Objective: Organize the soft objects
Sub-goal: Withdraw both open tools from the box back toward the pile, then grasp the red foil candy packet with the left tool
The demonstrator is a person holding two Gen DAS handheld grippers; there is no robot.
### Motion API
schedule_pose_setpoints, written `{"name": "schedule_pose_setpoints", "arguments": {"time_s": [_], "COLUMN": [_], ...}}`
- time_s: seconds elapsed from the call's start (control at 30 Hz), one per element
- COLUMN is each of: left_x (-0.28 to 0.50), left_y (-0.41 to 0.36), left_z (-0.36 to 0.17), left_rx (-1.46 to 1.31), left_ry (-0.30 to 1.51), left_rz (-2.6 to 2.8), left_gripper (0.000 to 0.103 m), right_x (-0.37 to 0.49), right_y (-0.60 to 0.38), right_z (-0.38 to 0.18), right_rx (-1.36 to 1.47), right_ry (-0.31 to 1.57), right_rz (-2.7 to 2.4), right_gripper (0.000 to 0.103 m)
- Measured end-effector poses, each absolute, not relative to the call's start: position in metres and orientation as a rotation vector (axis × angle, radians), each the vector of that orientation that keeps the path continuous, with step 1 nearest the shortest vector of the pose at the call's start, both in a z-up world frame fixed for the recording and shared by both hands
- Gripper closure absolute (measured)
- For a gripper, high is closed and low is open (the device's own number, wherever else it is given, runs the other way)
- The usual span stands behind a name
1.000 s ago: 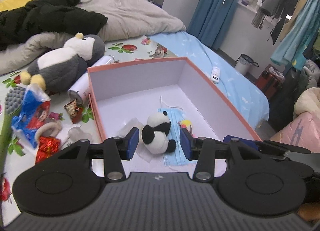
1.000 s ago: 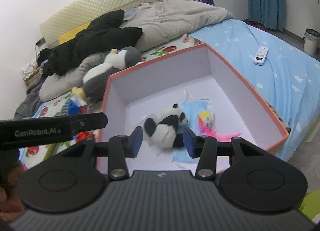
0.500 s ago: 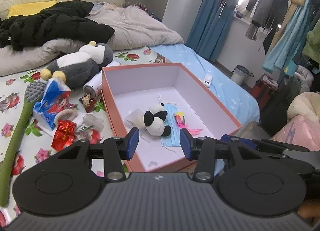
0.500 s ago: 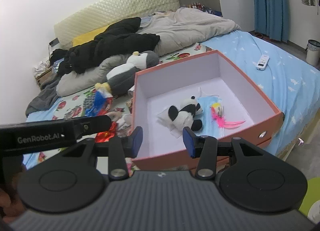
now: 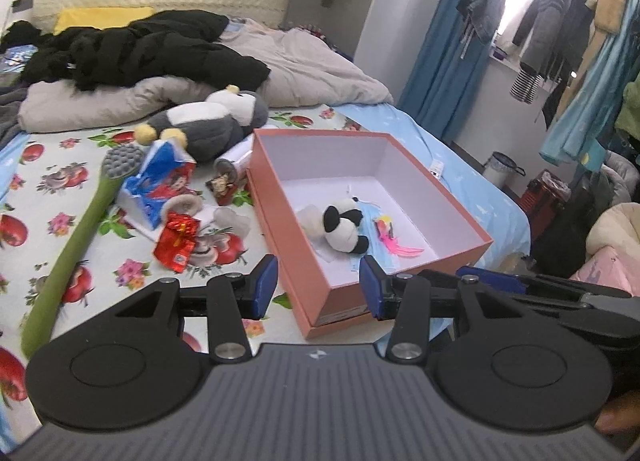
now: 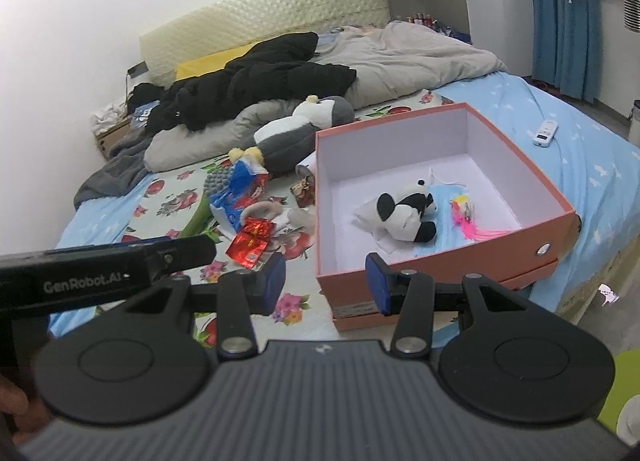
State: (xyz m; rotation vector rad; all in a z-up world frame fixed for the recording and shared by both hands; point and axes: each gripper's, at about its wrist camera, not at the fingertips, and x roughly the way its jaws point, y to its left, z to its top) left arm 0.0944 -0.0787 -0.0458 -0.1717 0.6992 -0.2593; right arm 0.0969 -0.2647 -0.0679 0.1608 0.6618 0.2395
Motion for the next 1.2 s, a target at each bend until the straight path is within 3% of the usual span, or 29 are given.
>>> {"name": "schedule_pose_setpoints", "arguments": {"time_s": [0.73,1.2], "left_x": [0.053,0.119], "left_y": [-0.002,0.051], "left_z": [-0.072,-0.119], "left_rx": [-0.273,-0.365], "left_ry": [0.708,0.756], "left_rz": [-0.061,0.004], "left_gripper": [0.052,0.052], "right_x": [0.093,0.166], "right_y": [-0.191,-0.130], "right_z": [-0.078,-0.120], "right_rx": [0.027,-0.110], "right_ry": [0.693,0.704], "right_rz": [0.409,0.423], "right_gripper": [0.056,0.057]}}
